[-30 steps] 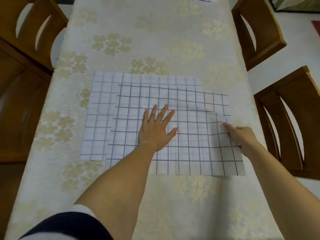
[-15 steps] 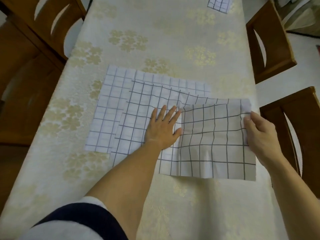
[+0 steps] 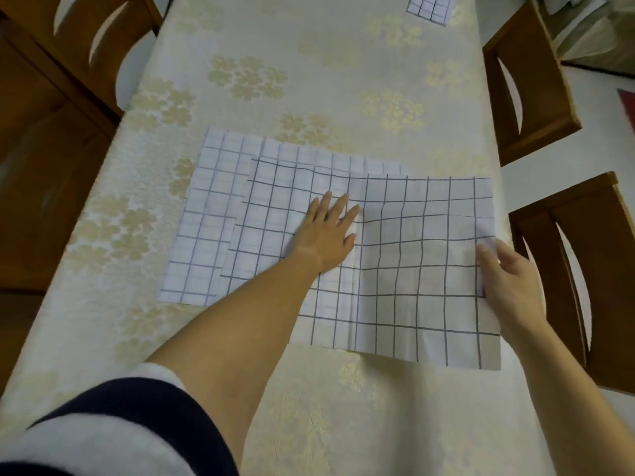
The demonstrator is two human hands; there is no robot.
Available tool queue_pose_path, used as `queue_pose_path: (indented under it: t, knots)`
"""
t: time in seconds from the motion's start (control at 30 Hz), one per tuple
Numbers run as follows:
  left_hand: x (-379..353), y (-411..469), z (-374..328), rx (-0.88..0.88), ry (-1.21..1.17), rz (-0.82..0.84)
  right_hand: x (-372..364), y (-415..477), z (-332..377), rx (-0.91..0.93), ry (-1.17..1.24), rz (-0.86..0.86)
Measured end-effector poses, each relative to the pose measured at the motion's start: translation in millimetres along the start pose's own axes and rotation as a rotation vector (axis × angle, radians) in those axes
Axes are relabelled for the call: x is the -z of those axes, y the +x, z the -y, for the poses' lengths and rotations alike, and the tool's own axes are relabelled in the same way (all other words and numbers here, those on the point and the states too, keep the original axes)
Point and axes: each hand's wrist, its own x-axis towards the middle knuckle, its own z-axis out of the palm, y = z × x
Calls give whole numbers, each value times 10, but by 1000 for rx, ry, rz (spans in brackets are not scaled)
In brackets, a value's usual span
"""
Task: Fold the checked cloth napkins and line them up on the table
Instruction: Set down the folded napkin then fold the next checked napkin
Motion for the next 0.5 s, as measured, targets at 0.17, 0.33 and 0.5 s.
queue_pose_path:
  t: [0.17,0.33,0.5]
  knots:
    - [-55,-3,12,16,23,-17,-56,-38,168,13,96,34]
    - [-41,-14,15,16,-7,-1,-224,-92,417,58,147,107]
    - [230,-34,143,44,-244,-19,-523,-102,645,222,10,149]
